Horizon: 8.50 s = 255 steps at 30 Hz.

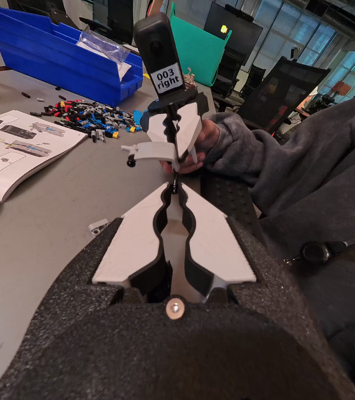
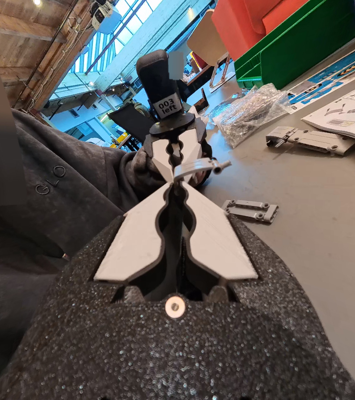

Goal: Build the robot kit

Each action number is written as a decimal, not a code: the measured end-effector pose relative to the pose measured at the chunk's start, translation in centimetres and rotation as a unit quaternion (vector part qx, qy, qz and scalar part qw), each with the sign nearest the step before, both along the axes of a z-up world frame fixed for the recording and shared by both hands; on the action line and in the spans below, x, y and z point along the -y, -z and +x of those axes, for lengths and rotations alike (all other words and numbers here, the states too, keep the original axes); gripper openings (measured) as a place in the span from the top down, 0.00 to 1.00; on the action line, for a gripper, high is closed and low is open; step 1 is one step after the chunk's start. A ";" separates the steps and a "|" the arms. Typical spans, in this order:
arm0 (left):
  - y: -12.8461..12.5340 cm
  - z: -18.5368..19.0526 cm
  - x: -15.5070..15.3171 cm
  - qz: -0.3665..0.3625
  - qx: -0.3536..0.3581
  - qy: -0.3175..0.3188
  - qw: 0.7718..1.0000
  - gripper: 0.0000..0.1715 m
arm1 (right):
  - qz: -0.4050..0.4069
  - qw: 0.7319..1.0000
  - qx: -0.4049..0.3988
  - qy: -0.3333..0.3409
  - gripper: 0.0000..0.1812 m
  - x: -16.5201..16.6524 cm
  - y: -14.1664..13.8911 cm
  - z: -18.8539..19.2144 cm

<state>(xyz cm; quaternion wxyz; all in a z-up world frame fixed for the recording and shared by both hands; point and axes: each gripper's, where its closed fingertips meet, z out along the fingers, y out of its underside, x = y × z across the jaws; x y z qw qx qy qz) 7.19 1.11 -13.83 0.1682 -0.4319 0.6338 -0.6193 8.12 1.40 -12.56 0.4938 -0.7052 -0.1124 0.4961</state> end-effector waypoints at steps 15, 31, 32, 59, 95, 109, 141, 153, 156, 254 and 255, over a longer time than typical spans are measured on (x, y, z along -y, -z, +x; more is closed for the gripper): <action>1.3 -0.1 0.3 0.027 -0.026 0.010 0.999 0.97 | -0.013 0.998 0.068 -0.006 0.99 0.3 1.7 -0.3; 2.0 0.6 -0.7 -0.024 -0.078 -0.026 0.996 1.00 | -0.019 0.988 0.152 0.023 0.99 -0.5 3.7 -0.3; 1.8 0.7 -0.9 -0.032 -0.077 -0.031 0.996 1.00 | -0.012 0.988 0.154 0.032 0.99 -0.8 3.5 -0.2; 3.2 1.0 -1.3 0.043 -0.076 -0.051 0.995 1.00 | -0.051 0.941 0.202 0.265 0.98 -2.8 4.4 9.2; -3.5 -14.7 -4.9 0.104 0.064 -0.416 0.901 0.90 | 0.007 0.837 0.386 0.389 0.81 0.8 0.8 6.6; 0.6 -41.8 2.9 0.189 -0.032 -0.642 0.743 0.86 | 0.140 0.940 0.300 0.084 0.78 2.2 0.9 -28.2; 25.2 -89.7 29.7 -0.377 -0.057 -0.915 0.129 0.78 | 0.025 0.843 0.472 -0.256 0.72 -2.7 25.5 -61.2; 5.2 -107.8 29.3 -0.262 -0.410 -0.852 0.192 0.77 | 0.055 0.889 0.335 -0.307 0.70 -7.7 -11.7 -94.3; -2.5 -114.2 24.6 -0.189 -0.420 -0.862 0.210 0.77 | 0.100 0.889 0.290 -0.340 0.71 -7.6 -19.4 -101.9; -21.7 -73.8 -212.4 0.258 -0.231 -0.149 0.926 0.78 | -0.311 0.769 0.121 0.545 0.80 -190.9 -21.5 -68.9; -22.1 -70.1 -212.5 0.263 -0.223 -0.139 0.928 0.78 | -0.305 0.766 0.127 0.552 0.79 -191.2 -22.3 -65.7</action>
